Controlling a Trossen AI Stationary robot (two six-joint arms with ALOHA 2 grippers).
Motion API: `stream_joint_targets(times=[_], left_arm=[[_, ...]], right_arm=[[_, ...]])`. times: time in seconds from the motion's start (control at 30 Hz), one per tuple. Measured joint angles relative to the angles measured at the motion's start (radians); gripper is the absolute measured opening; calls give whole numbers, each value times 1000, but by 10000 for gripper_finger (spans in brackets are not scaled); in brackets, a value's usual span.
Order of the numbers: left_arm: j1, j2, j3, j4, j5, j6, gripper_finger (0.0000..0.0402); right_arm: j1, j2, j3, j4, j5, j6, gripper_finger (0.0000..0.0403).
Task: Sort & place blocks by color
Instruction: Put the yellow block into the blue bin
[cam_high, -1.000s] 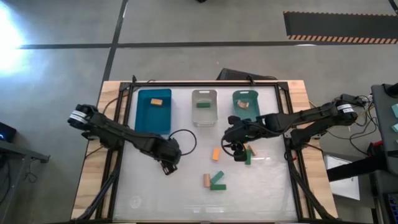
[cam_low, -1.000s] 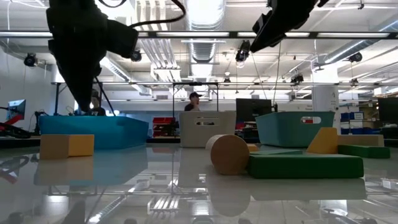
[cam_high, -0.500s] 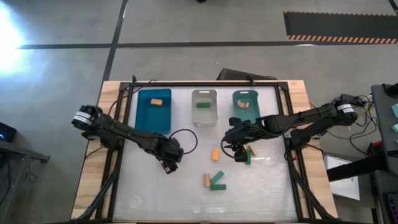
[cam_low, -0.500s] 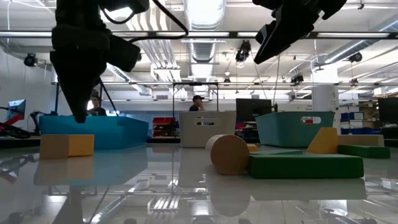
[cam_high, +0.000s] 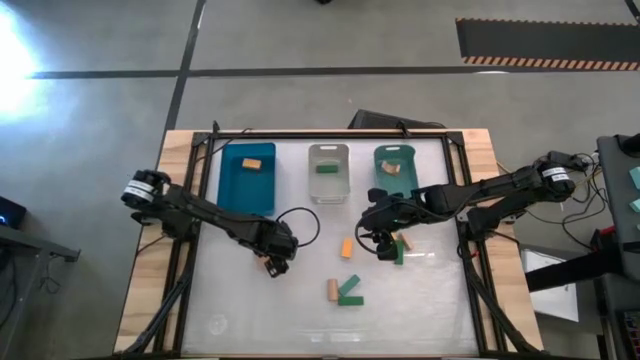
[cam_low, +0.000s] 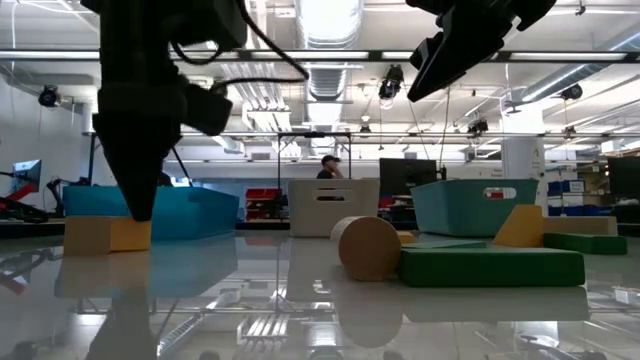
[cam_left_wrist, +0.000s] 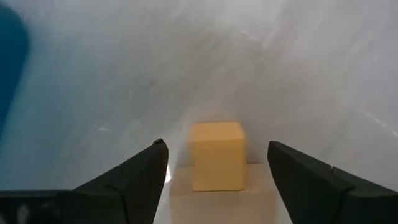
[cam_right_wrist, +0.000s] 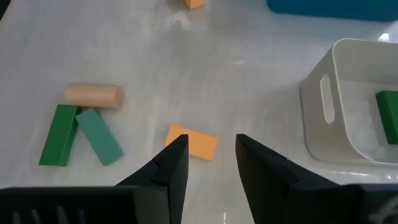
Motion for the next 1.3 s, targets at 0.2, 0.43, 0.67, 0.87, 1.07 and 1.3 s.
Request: stream_joint_targets(times=[0.2, 0.43, 0.67, 0.87, 1.07, 1.3], left_arm=[[0, 21, -16, 17, -5, 9, 260], [1, 31, -15, 25, -18, 52, 236], [1, 33, -15, 24, -17, 53, 177], [1, 33, -13, 23, -17, 53, 130], [1, 21, 19, 13, -17, 63, 122], [5, -33, 122, -78, -22, 187, 125]], right_arm=[[0, 0, 0, 9, 0, 0, 127], [0, 0, 1, 25, 0, 0, 128], [0, 0, 1, 25, 0, 0, 128], [0, 0, 1, 26, 0, 7, 128], [0, 0, 1, 26, 0, 7, 128], [0, 0, 1, 26, 0, 7, 128]])
